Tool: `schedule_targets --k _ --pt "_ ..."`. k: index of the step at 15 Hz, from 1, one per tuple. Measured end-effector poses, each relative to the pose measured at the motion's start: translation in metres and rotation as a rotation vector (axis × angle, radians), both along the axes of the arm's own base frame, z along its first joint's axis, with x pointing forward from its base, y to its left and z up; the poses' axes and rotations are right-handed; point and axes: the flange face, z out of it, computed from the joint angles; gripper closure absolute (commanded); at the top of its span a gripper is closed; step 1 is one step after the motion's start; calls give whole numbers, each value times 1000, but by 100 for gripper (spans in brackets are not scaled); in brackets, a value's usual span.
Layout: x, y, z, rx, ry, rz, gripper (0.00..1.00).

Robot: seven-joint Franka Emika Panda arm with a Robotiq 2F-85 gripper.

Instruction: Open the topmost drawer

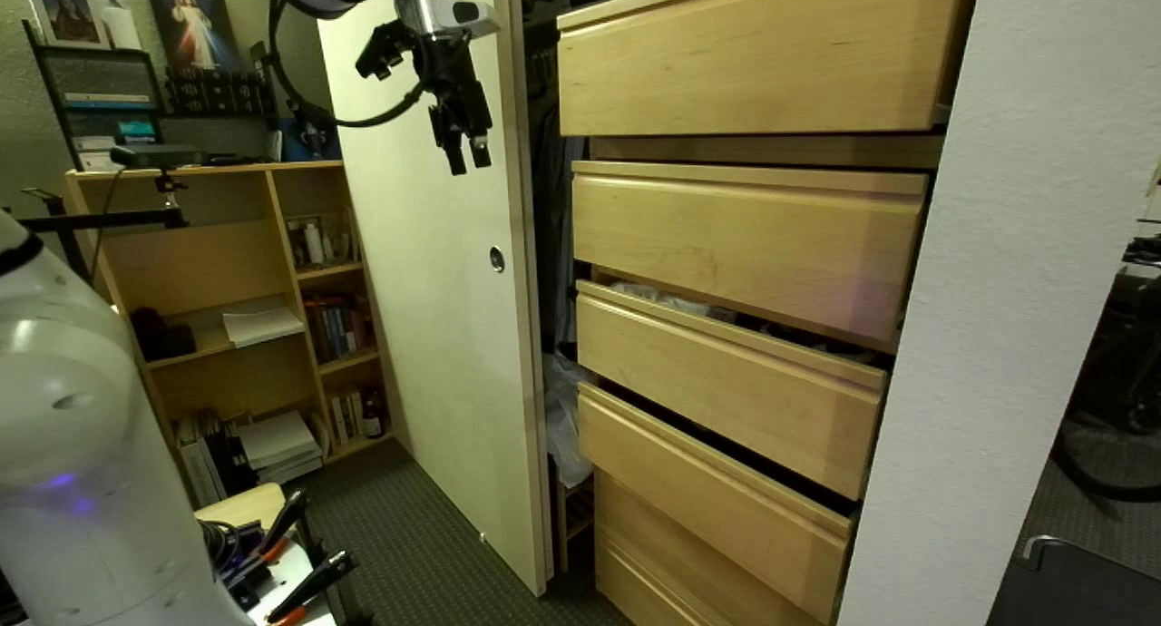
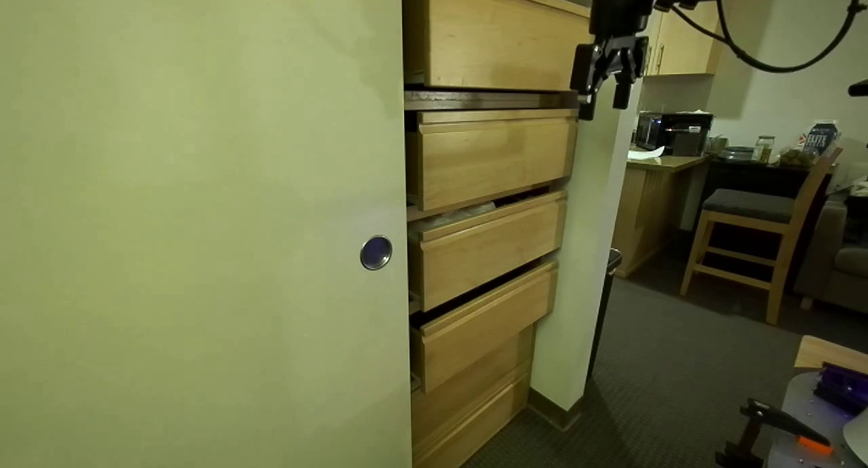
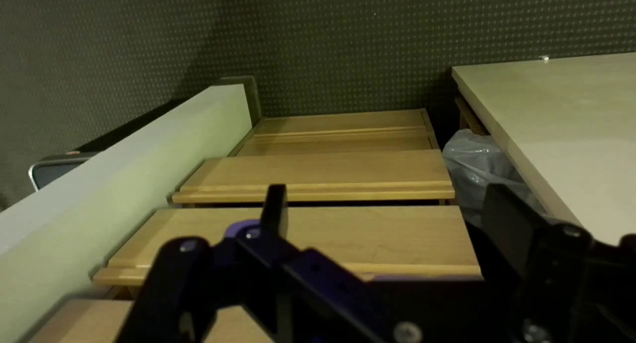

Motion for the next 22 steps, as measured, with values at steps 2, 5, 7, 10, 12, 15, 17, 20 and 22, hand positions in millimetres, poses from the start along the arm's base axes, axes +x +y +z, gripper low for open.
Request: schedule_targets --k 2,5,7,10,12,15,17,20,22 --pt "1 1 16 -28 -31 56 0" --pt "2 5 38 -79 -74 153 0" --pt "4 6 51 -117 -102 206 0" --pt "15 3 69 -165 -148 259 0" --pt "27 0 79 -189 -179 282 0" --pt "47 -7 90 -228 -215 315 0" --pt "59 -10 97 -253 -236 337 0" --pt "73 -14 106 -283 -264 380 0" --pt "81 -15 112 -299 -285 408 0"
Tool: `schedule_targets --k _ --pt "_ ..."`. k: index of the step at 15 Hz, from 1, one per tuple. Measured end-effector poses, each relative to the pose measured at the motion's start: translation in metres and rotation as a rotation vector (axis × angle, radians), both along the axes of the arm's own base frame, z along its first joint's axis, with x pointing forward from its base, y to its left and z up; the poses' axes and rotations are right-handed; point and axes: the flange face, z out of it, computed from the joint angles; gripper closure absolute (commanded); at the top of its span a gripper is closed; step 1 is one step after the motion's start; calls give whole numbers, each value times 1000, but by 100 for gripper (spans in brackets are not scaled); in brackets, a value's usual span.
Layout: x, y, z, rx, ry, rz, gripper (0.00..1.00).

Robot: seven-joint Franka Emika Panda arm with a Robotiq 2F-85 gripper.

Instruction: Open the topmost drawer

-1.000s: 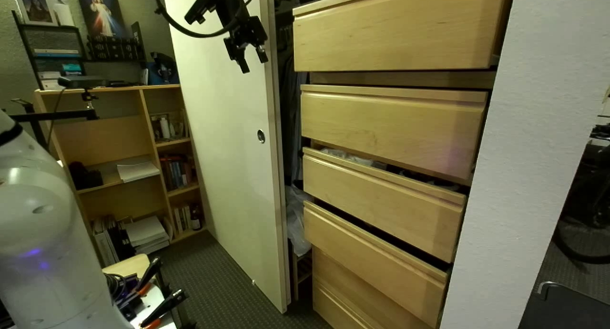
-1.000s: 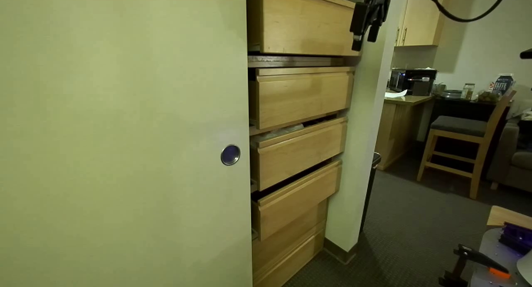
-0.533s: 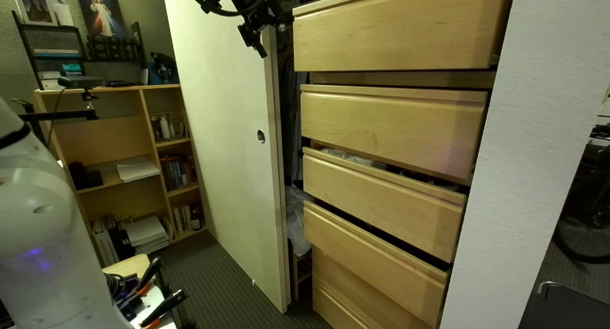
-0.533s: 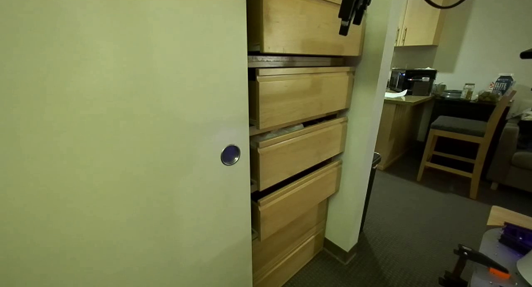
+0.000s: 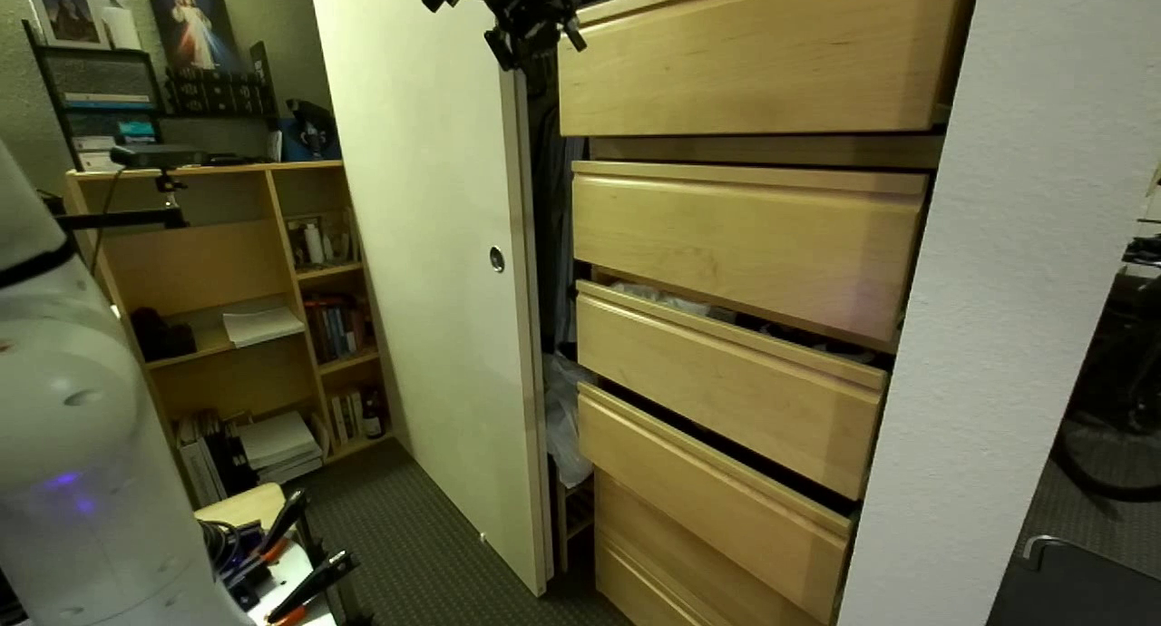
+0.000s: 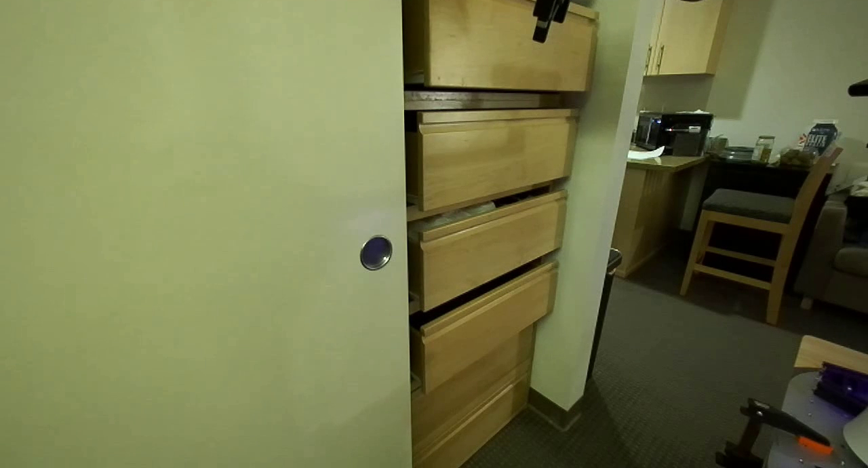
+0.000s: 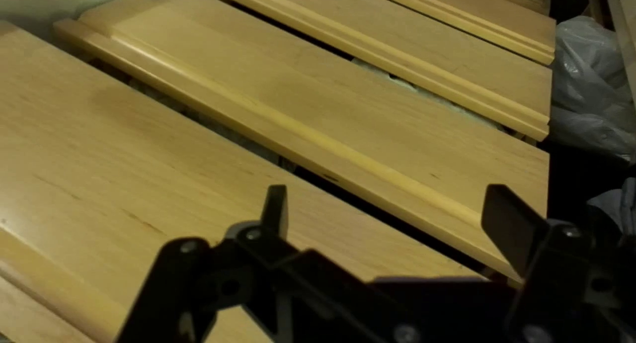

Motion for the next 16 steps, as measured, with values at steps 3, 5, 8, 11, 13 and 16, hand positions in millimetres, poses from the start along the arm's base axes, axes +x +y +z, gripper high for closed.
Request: schedule_targets --k 3,5,8,11,13,16 --pt "8 -1 8 -25 -40 29 0" --pt "12 -1 13 -48 -68 48 0" --pt "14 -1 21 -98 -109 85 0" --pt "16 -1 26 -146 -129 131 0" --pt "16 -2 29 -179 -130 164 0" --pt "16 -5 39 -211 -134 205 0"
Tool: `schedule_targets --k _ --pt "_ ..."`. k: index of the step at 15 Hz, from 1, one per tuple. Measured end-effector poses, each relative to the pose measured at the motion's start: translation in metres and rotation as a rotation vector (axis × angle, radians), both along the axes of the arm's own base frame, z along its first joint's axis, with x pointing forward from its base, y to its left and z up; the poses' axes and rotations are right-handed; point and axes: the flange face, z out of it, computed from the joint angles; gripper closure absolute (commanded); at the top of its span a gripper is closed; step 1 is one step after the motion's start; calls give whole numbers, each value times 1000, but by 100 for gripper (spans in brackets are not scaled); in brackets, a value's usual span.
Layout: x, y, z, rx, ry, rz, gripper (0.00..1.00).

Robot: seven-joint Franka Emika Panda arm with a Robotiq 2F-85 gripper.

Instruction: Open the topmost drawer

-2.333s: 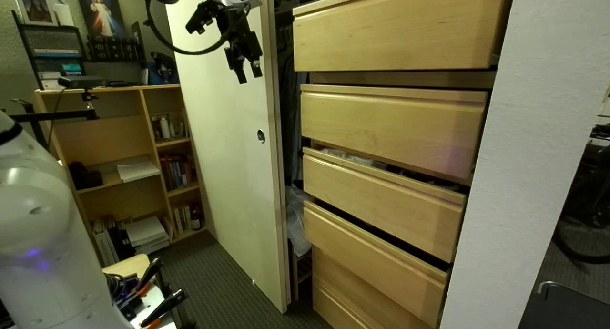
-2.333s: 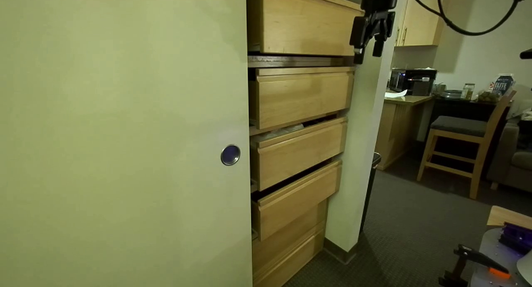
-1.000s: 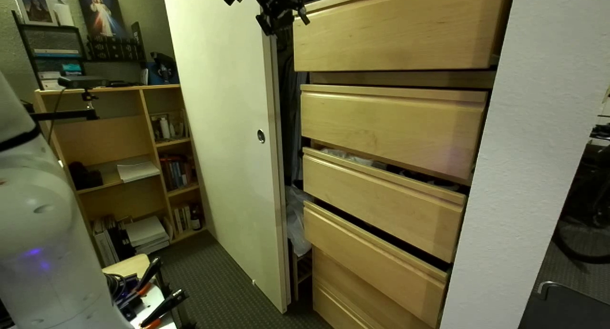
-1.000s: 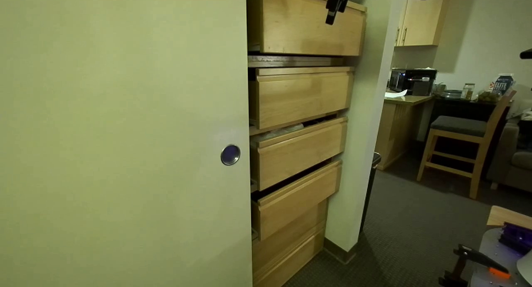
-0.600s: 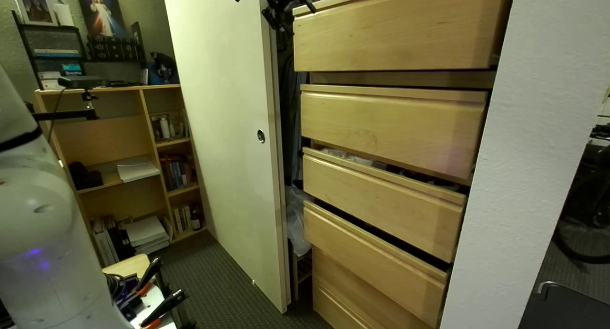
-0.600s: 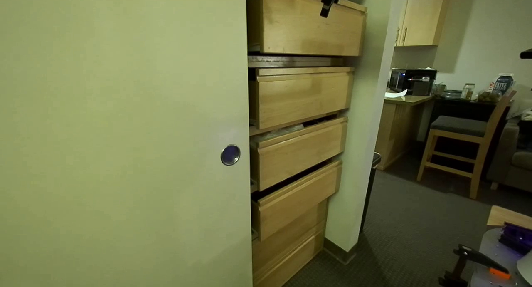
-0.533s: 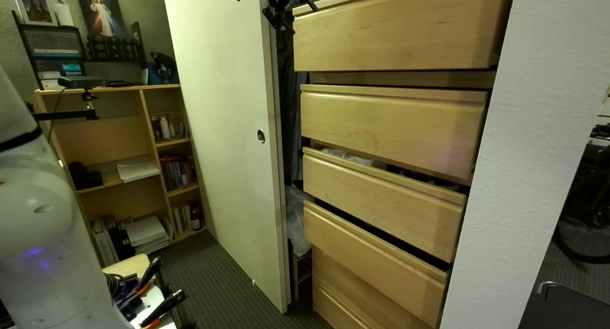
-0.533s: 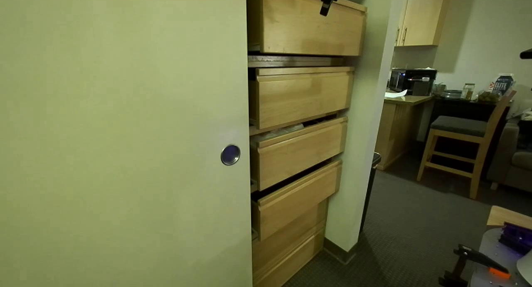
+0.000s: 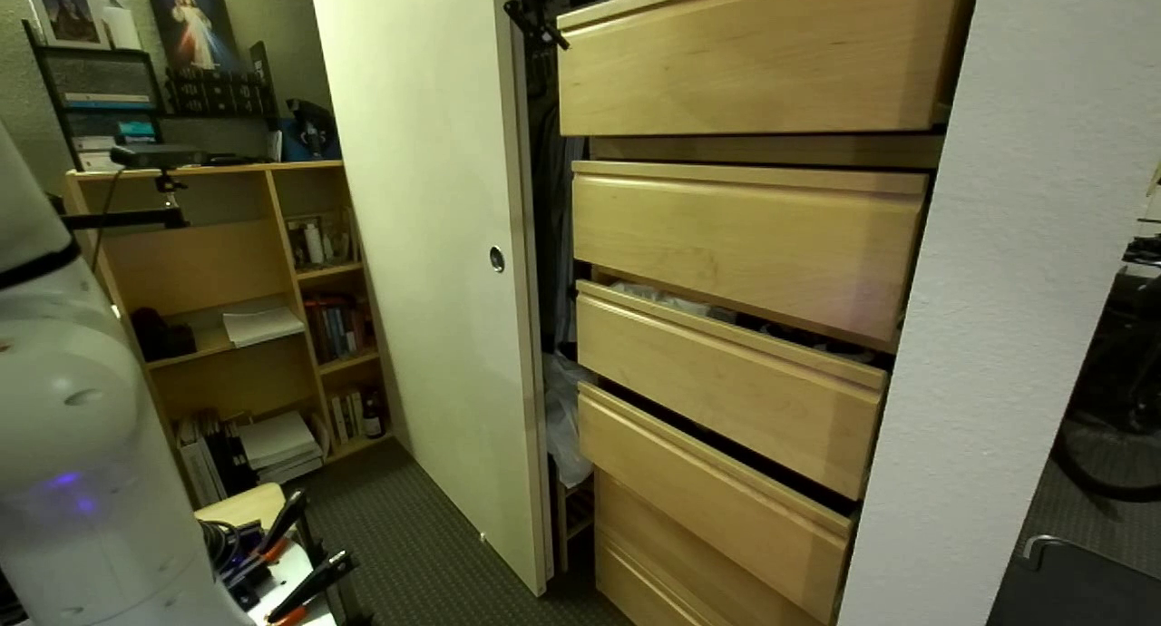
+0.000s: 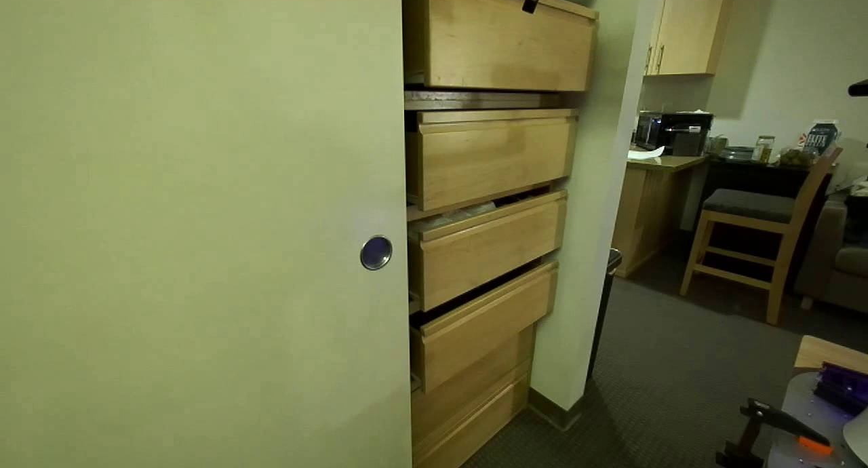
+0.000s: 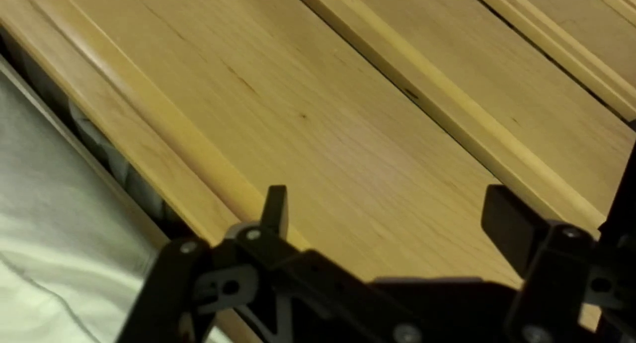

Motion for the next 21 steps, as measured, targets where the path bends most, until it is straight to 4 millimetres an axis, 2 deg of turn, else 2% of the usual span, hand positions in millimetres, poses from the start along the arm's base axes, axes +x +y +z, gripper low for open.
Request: schedule_targets --k 9,15,21 --pt "-5 -11 34 -73 -8 105 0" --pt "-12 -10 55 -23 27 246 0" --pt "-4 -13 54 9 90 325 0"
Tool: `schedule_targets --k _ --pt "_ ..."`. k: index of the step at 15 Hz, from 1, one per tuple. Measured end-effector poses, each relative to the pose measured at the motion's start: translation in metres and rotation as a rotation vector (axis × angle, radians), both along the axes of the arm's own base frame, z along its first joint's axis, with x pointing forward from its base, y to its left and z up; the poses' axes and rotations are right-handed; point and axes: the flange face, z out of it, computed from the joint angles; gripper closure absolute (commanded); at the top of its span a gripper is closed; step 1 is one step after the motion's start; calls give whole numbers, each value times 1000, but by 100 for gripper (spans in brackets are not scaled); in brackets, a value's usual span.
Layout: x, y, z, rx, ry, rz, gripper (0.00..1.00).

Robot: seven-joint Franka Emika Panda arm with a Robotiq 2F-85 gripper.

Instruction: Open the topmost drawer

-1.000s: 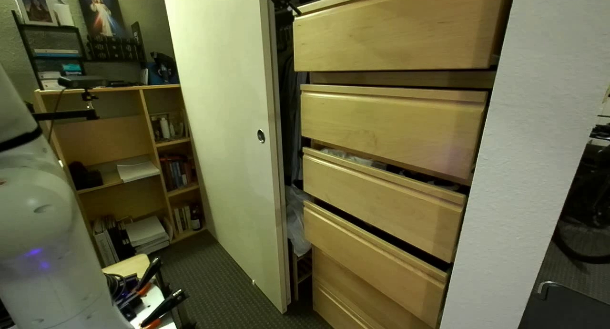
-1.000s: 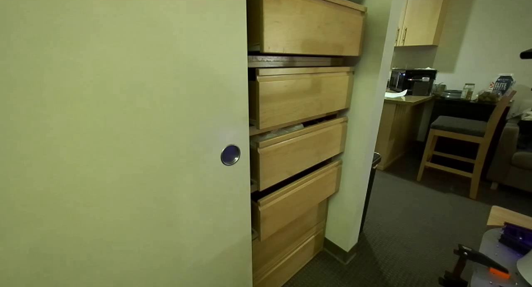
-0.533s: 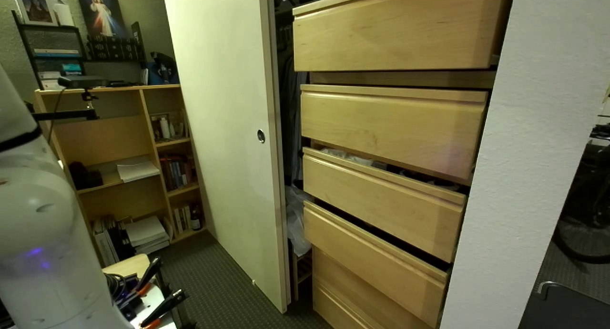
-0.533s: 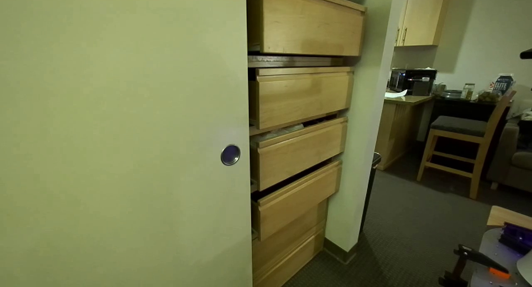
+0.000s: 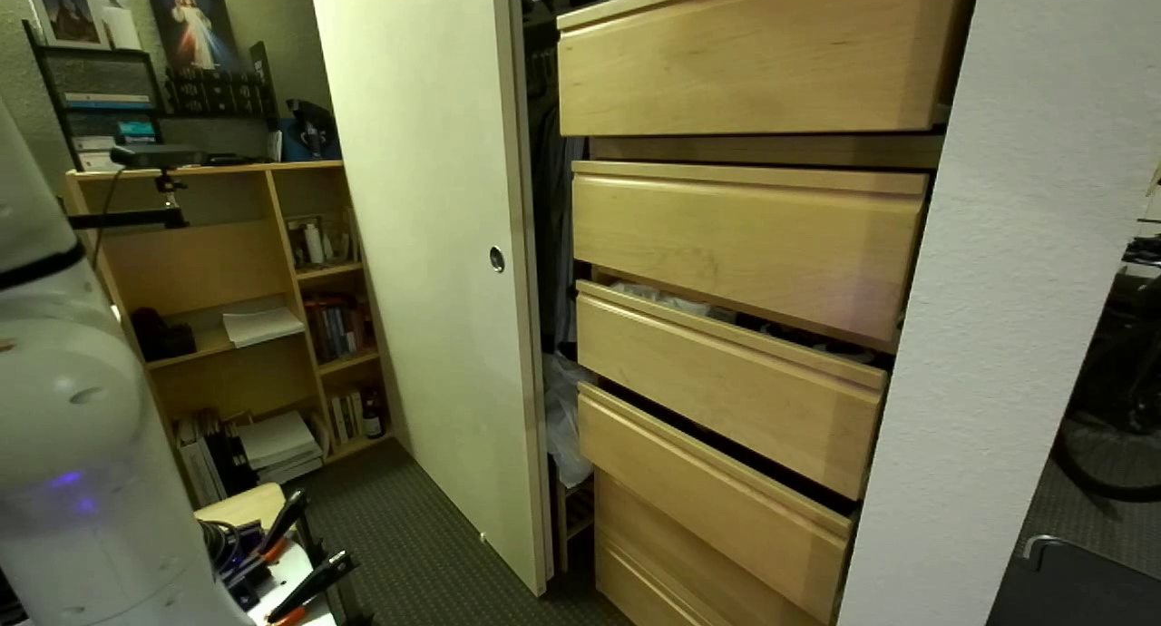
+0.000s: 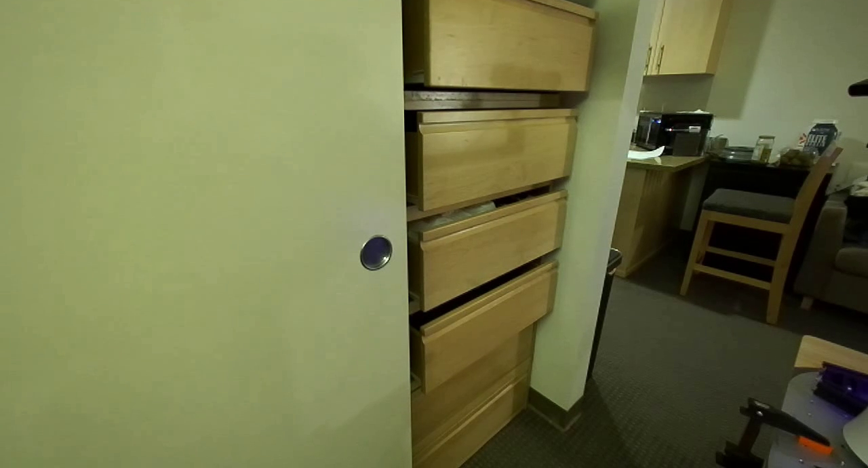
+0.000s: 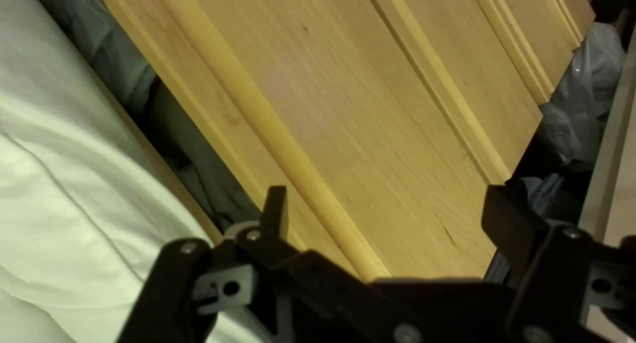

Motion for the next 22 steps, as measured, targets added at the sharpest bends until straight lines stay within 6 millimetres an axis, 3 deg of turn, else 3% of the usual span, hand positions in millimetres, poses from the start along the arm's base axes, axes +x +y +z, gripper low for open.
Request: schedule_targets --k 22 --pt "43 -10 -2 -64 68 73 0"
